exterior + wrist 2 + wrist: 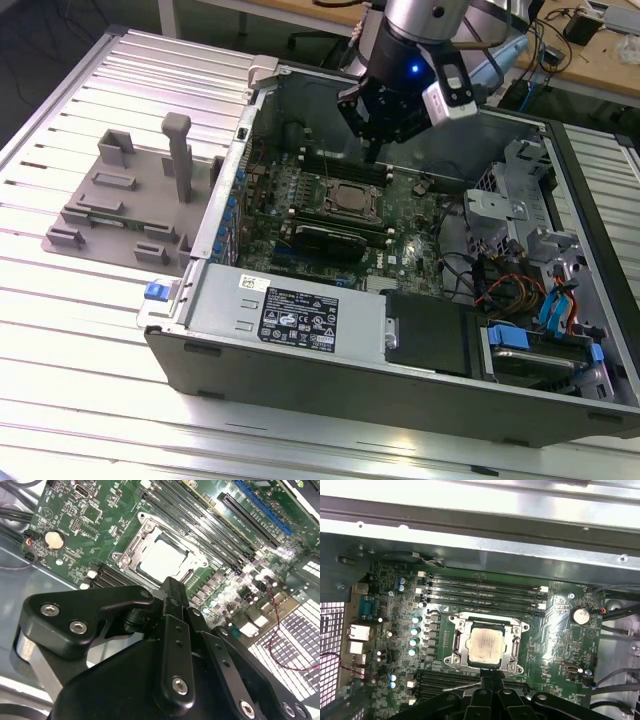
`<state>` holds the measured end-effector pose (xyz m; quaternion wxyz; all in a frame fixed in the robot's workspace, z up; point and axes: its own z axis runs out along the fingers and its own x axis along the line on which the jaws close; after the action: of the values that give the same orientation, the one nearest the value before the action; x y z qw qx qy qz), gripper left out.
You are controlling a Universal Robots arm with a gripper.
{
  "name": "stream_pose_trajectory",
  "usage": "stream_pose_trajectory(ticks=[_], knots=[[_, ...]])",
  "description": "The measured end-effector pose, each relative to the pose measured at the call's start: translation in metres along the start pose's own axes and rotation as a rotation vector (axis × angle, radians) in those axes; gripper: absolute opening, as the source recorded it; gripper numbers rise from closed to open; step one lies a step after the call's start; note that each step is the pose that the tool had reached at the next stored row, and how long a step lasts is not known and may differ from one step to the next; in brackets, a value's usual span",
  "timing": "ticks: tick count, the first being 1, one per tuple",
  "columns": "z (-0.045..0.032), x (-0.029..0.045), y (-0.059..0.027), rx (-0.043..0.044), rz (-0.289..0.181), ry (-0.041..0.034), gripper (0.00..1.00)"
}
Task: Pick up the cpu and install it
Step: 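Install the first cpu locking lever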
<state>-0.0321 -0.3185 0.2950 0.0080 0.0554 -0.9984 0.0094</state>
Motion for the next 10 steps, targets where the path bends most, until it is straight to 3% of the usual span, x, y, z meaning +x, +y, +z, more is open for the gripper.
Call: stream_pose_trajectory(ticks=[1, 6, 10], knots=[[-0.0037, 0.0001, -0.0001, 0.0001, 0.0, 0.0001, 0.11], [-0.0042, 0.0005, 0.0, 0.0001, 0.0, 0.0001, 0.11], [-0.0041, 0.0068, 0.0014, 0.0001, 0.0, 0.0001, 0.11]])
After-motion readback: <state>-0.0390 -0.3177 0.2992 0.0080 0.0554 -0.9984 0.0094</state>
